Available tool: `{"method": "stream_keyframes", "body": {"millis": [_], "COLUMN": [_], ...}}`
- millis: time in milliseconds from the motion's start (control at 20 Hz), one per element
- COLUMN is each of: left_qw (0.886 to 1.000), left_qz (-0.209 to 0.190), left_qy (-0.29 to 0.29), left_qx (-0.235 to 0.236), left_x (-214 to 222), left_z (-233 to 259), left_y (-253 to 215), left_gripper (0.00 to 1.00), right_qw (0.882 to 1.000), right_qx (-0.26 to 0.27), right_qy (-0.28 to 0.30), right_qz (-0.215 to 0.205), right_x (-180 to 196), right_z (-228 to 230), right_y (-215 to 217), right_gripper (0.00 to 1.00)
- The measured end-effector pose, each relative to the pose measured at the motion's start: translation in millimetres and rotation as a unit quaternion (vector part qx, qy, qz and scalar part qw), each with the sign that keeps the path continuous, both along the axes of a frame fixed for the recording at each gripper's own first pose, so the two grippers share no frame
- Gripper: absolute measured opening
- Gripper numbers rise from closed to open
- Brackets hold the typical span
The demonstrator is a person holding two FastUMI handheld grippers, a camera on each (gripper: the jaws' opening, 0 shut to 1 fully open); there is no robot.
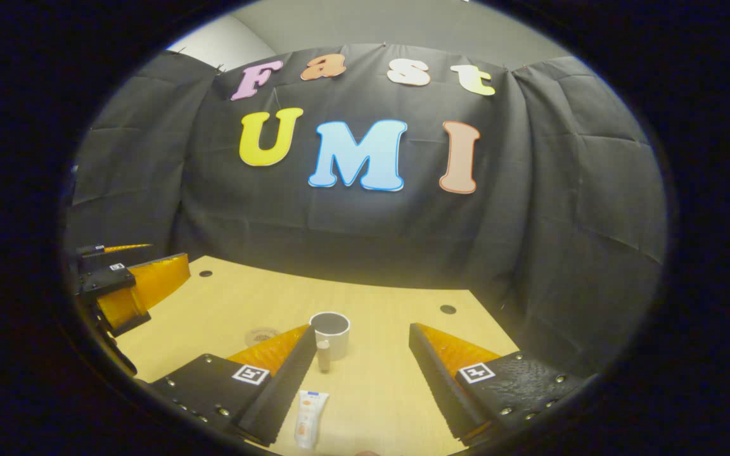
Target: Put the toothbrush and toothpaste on the desktop into the cup, then pick up the cup and place it on the coaster on the desktop.
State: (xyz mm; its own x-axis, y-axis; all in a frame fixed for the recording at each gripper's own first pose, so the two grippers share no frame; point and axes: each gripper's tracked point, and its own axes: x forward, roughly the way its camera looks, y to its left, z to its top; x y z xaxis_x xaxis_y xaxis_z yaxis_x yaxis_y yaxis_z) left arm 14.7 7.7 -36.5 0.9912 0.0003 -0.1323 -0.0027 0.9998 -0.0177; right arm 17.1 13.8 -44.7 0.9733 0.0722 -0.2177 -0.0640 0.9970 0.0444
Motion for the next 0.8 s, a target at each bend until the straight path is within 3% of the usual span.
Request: {"method": "stream_keyframes", "body": {"millis": [50, 150, 300, 450, 500, 800], "left_qw": [1.0, 0.999, 0.995, 0.989, 0.986, 0.96], "left_qz": [0.002, -0.002, -0.009, -0.01, -0.007, 0.006], "left_qy": [0.013, 0.049, 0.097, 0.147, 0.164, 0.269], "left_qx": [0.0, 0.005, -0.002, -0.022, -0.029, -0.081], "left_x": [2, 3, 3, 2, 1, -4], "left_z": [-9, -31, -58, -86, -96, -154], "left_y": [2, 4, 6, 9, 11, 16], "left_gripper": [0.99, 0.92, 0.96, 1.0, 0.96, 0.96], "right_qw": [1.0, 0.999, 0.993, 0.988, 0.986, 0.978], "right_qx": [0.001, 0.005, 0.012, 0.014, 0.013, -0.008], "right_qy": [0.013, 0.044, 0.092, 0.127, 0.137, 0.186], "right_qz": [0.008, 0.03, 0.075, 0.09, 0.092, 0.094], "right_x": [0, -1, -4, -4, -3, 4], "right_z": [-7, -21, -42, -60, -64, -91], "right_y": [4, 16, 39, 52, 55, 64], "right_gripper": [0.93, 0.93, 0.93, 0.93, 0.93, 0.93]}}
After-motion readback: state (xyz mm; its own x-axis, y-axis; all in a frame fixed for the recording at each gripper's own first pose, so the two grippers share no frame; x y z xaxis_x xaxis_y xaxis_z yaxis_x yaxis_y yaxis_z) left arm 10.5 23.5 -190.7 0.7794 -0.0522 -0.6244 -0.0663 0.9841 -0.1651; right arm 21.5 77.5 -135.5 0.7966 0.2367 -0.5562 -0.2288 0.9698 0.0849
